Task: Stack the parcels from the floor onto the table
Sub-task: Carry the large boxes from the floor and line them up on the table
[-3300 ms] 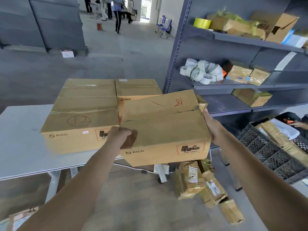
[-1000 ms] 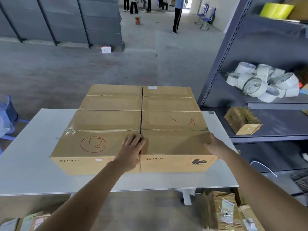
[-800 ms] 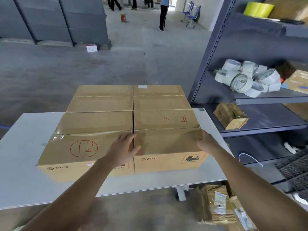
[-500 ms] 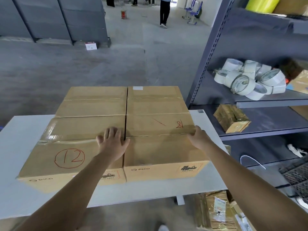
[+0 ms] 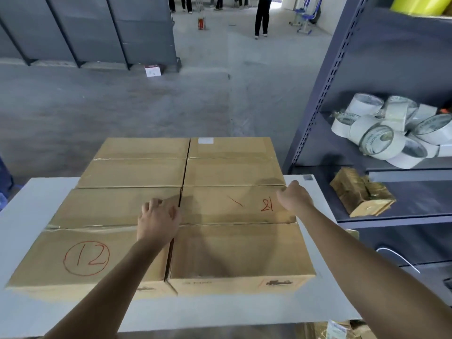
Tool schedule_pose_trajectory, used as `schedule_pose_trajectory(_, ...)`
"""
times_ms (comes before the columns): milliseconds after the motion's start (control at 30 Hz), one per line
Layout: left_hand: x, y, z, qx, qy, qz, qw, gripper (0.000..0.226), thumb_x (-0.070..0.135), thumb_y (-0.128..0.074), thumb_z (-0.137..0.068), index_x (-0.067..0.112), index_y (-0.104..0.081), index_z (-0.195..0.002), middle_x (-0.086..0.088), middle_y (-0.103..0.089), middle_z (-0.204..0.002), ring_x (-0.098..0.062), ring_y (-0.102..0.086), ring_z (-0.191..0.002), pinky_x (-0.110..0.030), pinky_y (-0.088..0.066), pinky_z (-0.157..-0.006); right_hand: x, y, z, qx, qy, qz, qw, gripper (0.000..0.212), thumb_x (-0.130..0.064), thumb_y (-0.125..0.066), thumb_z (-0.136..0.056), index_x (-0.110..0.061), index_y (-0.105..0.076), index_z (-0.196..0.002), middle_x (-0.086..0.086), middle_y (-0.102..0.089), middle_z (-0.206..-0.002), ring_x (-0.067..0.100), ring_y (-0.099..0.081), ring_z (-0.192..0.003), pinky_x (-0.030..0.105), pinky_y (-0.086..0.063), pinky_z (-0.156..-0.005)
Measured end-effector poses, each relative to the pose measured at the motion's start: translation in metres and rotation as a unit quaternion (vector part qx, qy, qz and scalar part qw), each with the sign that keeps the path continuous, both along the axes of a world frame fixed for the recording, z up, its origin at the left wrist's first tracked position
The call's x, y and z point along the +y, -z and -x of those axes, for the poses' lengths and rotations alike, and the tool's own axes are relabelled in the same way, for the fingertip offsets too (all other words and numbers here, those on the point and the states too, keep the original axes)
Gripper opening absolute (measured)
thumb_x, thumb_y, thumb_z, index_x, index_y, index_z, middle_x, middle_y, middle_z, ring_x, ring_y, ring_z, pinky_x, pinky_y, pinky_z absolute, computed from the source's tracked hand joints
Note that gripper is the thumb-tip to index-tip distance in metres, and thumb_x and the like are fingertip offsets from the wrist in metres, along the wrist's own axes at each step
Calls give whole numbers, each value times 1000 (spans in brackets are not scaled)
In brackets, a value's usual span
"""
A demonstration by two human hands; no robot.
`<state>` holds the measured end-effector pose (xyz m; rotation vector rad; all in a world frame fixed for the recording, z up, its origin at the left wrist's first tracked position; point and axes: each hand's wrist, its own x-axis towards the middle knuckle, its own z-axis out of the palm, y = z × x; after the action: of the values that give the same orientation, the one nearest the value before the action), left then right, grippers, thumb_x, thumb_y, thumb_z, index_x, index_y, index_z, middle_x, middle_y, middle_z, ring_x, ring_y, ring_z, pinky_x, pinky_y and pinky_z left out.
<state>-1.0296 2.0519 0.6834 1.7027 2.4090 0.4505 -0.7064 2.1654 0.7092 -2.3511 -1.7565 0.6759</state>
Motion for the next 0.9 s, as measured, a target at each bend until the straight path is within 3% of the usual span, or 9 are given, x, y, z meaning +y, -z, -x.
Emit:
schedule_pose_trajectory(100, 25, 0, 2, 41, 40, -11, 998, 45, 39, -47, -91, 20, -49, -132, -12, -39, -144, -33, -31, -133, -46, -27, -109, 11, 6, 8, 55, -12, -5, 998, 58, -34, -41, -98, -11, -22, -148, 15, -52, -132, 29, -60, -94, 33, -46, -68)
schedule_pose_trajectory(167, 41, 3, 9, 51, 78, 34, 995, 56, 50, -40, -93, 28, -32, -145, -10, -21, -155, -31, -13, -144, -50, -14, -115, 14, 9, 11, 85, -38, -9, 996, 60, -37, -43, -98, -17, -22, -150, 14, -45, -140, 25, -60, -88, 29, -44, -63)
schedule_pose_trajectory(267, 58, 12, 20, 79, 105, 79, 988, 61, 61, -27, -92, 34, -23, -147, -5, -13, -158, -27, -4, -146, -52, -11, -114, 20, 13, 14, 92, -54, 0, 994, 63, -37, -44, -98, -18, -19, -152, 13, -40, -146, 31, -59, -104, 38, -52, -82)
schedule_pose_trajectory(400, 57, 24, 20, 119, 126, 62, 983, 64, 65, -16, -90, 37, -21, -148, -8, -15, -157, -29, -5, -146, -54, -8, -114, 22, 18, 23, 34, -48, 24, 998, 64, -34, -36, -100, -18, -6, -154, 17, -28, -148, 25, -57, -86, 32, -43, -63)
schedule_pose_trajectory(567, 56, 23, 18, 102, 122, 69, 985, 62, 62, -18, -93, 35, -21, -149, -10, -13, -158, -31, -3, -146, -54, -4, -114, 14, 21, 35, -61, -53, 27, 996, 58, -32, -24, -103, -10, -4, -153, 22, -26, -146, 40, -45, -119, 47, -45, -91)
schedule_pose_trajectory(667, 54, 15, 24, 64, 141, 48, 987, 59, 56, -29, -96, 29, -26, -148, -7, -17, -157, -26, -5, -146, -52, -6, -116, 5, 14, 51, -198, -74, 53, 976, 57, -21, -31, -100, -10, -9, -151, 20, -16, -153, 38, -27, -135, 57, -34, -103)
schedule_pose_trajectory(767, 42, 7, 37, 23, 176, 27, 984, 53, 45, -42, -95, 23, -37, -143, -4, -24, -154, -23, -9, -146, -46, -8, -118, -10, 10, 79, -268, -156, 26, 950, 56, -18, -34, -97, -13, -16, -149, 15, -10, -158, 37, -15, -142, 60, -27, -106)
schedule_pose_trajectory(900, 13, -3, 43, 14, 172, -24, 985, 47, 42, -53, -89, 23, -50, -132, -5, -41, -139, -27, -35, -128, -39, -30, -109, -42, 16, 118, -230, -228, -39, 945, 48, -36, -30, -99, -26, -26, -145, 9, -21, -153, 33, -24, -138, 56, -36, -100)
